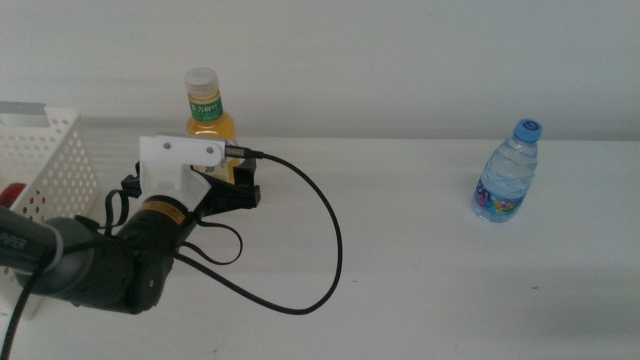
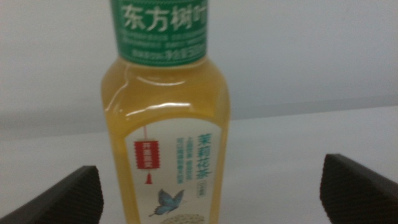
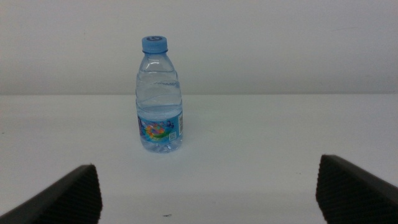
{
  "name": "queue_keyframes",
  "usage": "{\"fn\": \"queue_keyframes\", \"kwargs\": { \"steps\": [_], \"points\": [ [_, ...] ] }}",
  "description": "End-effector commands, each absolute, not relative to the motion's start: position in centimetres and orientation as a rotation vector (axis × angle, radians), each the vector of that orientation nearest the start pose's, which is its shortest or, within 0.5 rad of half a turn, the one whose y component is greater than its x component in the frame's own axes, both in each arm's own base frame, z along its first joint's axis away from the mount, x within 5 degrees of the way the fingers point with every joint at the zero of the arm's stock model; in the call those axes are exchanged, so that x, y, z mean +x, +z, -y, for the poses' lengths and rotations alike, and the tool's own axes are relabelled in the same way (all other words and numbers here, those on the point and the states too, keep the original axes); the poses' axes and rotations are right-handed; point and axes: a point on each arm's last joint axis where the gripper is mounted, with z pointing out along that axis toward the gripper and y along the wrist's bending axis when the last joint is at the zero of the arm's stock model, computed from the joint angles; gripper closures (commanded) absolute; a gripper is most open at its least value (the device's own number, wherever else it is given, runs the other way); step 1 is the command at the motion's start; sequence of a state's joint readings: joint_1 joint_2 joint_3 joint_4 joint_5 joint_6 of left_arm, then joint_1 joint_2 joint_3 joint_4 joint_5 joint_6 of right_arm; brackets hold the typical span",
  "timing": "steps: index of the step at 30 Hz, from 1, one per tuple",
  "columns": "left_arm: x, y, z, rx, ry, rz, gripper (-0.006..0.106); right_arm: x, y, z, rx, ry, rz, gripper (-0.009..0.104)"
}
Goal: Use arms to grab the bottles and put them into the dustbin to the left of the table.
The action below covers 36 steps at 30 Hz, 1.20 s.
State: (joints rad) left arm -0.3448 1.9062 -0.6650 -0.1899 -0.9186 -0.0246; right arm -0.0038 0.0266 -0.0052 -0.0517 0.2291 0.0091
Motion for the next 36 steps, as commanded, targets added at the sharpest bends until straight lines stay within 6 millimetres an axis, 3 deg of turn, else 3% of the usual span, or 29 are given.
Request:
{"fn": "queue_keyframes", "kwargs": {
  "steps": [1, 21, 36],
  "points": [
    [32.5, 13.4, 10.0, 0.057, -0.19, -1.812, 0.007, 5.8, 17.8, 0.2, -0.025, -0.054, -1.767, 0.003],
    [33.9, 13.9, 9.4, 0.041, -0.156, -1.837, 0.007, 5.8, 17.8, 0.2, -0.025, -0.054, -1.767, 0.003],
    [35.0, 11.6, 9.8, 0.028, -0.204, -1.81, 0.007, 5.8, 17.8, 0.2, -0.025, -0.054, -1.767, 0.003]
  ]
}}
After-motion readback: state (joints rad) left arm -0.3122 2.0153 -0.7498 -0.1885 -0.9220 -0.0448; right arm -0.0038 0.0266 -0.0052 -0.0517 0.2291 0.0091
